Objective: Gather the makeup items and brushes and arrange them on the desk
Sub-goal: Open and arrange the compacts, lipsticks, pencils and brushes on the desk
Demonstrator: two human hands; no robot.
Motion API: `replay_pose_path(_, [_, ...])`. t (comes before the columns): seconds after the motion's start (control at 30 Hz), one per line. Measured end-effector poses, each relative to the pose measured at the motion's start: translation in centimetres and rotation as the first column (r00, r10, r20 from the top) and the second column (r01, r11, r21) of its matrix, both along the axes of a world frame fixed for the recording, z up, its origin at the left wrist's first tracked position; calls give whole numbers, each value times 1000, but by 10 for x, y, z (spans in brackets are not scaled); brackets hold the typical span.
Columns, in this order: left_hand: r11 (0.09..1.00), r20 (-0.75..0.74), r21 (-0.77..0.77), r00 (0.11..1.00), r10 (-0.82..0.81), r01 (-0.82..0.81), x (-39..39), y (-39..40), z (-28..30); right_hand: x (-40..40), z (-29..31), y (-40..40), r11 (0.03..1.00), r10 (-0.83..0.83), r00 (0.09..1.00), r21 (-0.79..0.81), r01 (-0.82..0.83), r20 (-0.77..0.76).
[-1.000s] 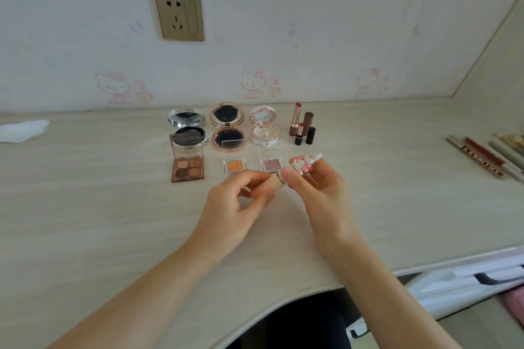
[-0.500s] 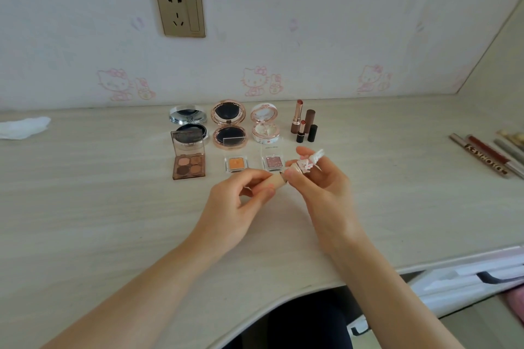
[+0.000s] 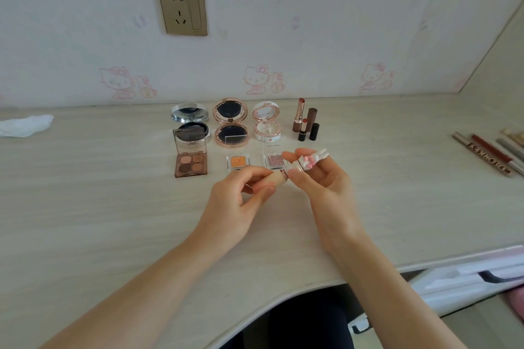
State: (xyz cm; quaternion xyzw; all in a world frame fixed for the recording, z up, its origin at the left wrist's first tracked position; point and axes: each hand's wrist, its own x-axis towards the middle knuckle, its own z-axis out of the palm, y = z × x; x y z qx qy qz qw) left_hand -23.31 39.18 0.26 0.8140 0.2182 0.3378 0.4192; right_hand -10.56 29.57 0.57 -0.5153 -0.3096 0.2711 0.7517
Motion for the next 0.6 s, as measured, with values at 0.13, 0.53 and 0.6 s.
replay_pose_path(0.13, [1000, -3, 13, 1000, -1, 1, -1, -1, 0, -1, -1, 1, 994, -91, 995, -52, 93, 42])
replay_pose_path(0.53, [998, -8, 52, 1000, 27, -27, -1, -2, 1, 0, -2, 2, 993, -102, 995, -56, 102, 7])
replay_pose_path(0.6, [998, -3, 56, 1000, 28, -28, -1, -2, 1, 0, -3, 2, 993, -95, 995, -65, 95, 4])
